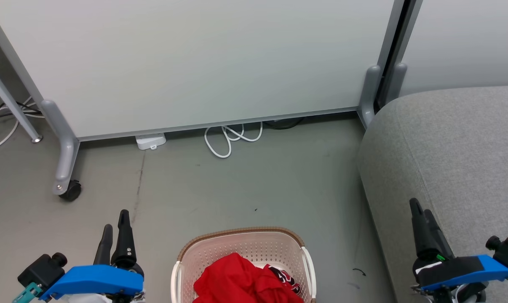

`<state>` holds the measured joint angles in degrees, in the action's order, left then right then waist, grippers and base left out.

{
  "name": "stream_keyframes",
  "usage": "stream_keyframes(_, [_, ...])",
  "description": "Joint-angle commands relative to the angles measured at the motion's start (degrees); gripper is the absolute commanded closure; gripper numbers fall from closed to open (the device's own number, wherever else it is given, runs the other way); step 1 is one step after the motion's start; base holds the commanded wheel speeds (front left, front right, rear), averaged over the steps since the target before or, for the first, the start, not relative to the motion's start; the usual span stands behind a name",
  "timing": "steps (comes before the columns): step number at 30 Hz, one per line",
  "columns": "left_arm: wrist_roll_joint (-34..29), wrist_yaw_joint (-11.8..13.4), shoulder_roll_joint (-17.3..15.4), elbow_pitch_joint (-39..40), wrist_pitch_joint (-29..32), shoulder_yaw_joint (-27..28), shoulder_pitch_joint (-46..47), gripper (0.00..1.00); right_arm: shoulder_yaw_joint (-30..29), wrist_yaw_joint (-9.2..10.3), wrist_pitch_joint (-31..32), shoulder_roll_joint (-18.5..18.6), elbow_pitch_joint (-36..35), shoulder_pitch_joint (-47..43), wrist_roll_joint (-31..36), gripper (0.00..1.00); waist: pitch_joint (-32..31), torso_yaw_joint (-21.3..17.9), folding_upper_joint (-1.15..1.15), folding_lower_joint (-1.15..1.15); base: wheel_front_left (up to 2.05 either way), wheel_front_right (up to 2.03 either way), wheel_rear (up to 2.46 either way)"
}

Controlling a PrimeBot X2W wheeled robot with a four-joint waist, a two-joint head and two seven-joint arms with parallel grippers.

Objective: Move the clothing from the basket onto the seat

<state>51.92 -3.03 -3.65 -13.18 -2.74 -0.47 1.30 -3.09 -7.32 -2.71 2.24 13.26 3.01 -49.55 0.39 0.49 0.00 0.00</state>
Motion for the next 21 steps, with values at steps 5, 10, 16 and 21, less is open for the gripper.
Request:
stream_keyframes(5, [-5.4, 0.4, -1.3, 1.3, -1.4, -1.4, 0.3, 0.00, 0.4, -0.14, -1.4, 0.4, -0.7, 0.4, 5.4, 0.00, 0.0, 0.1, 0.00, 0.00, 0.00, 0.00, 0.00])
stream_keyframes(10, [-9.4, 0.6, -1.9, 1.5, -2.3, -2.6, 0.1, 0.00, 0.5, -0.15, -2.3, 0.5, -0.7, 0.3, 9.4, 0.00, 0.0, 0.2, 0.00, 0.00, 0.00, 0.00, 0.00])
stream_keyframes(16, [-13.7, 1.2, -2.4, 1.6, -3.4, -3.7, -0.2, 0.00, 0.7, -0.16, -3.4, 0.5, -0.7, 0.1, 14.3, 0.00, -0.1, 0.4, 0.00, 0.00, 0.00, 0.00, 0.00])
stream_keyframes(21, [-17.1, 1.7, -2.8, 1.7, -4.2, -4.6, -0.4, 0.00, 0.9, -0.15, -4.3, 0.5, -0.9, -0.1, 18.2, 0.00, -0.2, 0.6, 0.00, 0.00, 0.00, 0.00, 0.00])
